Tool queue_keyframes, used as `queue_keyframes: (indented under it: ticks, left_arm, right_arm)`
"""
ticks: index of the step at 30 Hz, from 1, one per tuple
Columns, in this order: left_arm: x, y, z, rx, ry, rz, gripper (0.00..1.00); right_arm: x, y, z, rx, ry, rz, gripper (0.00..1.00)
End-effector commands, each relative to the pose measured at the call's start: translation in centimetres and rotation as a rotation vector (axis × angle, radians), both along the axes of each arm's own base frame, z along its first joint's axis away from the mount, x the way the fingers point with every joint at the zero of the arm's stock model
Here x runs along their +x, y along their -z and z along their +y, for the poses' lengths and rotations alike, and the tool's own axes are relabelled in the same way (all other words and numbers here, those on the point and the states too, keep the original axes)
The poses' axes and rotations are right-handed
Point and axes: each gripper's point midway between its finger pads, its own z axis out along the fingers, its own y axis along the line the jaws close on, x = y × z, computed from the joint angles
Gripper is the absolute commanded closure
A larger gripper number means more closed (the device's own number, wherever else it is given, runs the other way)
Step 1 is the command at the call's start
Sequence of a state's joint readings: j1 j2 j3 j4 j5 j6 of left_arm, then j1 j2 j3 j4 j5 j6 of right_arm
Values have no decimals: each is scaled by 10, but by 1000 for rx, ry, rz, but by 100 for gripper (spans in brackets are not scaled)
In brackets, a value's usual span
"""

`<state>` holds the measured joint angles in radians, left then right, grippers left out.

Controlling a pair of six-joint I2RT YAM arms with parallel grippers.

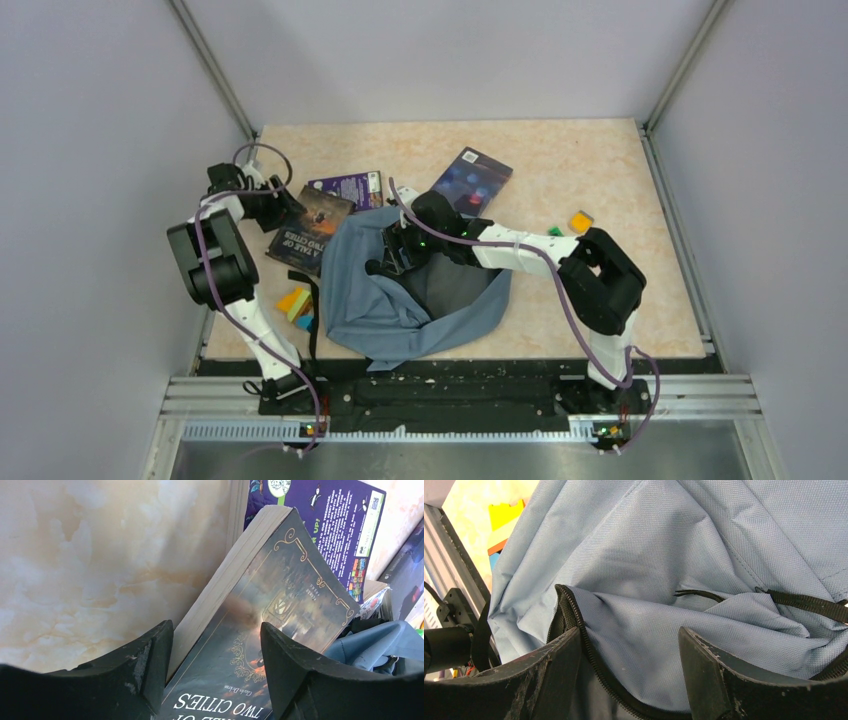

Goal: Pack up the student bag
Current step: Pick up the book from the center of the board.

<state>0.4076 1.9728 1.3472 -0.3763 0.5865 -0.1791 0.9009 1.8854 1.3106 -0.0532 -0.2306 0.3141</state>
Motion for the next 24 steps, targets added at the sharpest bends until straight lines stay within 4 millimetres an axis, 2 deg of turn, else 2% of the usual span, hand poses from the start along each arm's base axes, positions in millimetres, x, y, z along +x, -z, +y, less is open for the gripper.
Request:
queue_keyframes:
  ticks: [1, 3, 5, 8, 11, 16, 17, 19, 24]
  left_arm:
    - [-5, -1, -20, -71, 70, 26, 29]
    - [-6, 4, -20, -63, 75, 43, 23]
    - [-7, 9, -21, -62, 82, 58, 24]
    - [-7, 10, -20, -52, 78, 64, 39]
    - [-7, 2, -20, -40, 76, 52, 54]
    - [-6, -27, -18, -12, 51, -12, 78]
    - [-6, -35, -18, -10, 47, -32, 88]
    - [-6, -51, -19, -4, 35, -70, 100]
    - [-11, -93, -25, -2, 6, -174, 100]
  right_arm:
    - [-3, -34, 9, 61, -30, -56, 30]
    - [-3, -34, 9, 61, -30, -55, 31]
    - [-3, -33, 9, 59, -29, -53, 30]
    - [-3, -33, 9, 60, -28, -52, 30]
    - [-3, -32, 9, 57, -25, -51, 30]
    - [-2, -31, 8, 53, -18, -50, 30]
    - [-2, -32, 8, 55, -18, -51, 30]
    - [-3, -29, 7, 50, -14, -48, 30]
    - [-1, -26, 6, 45, 0, -43, 30]
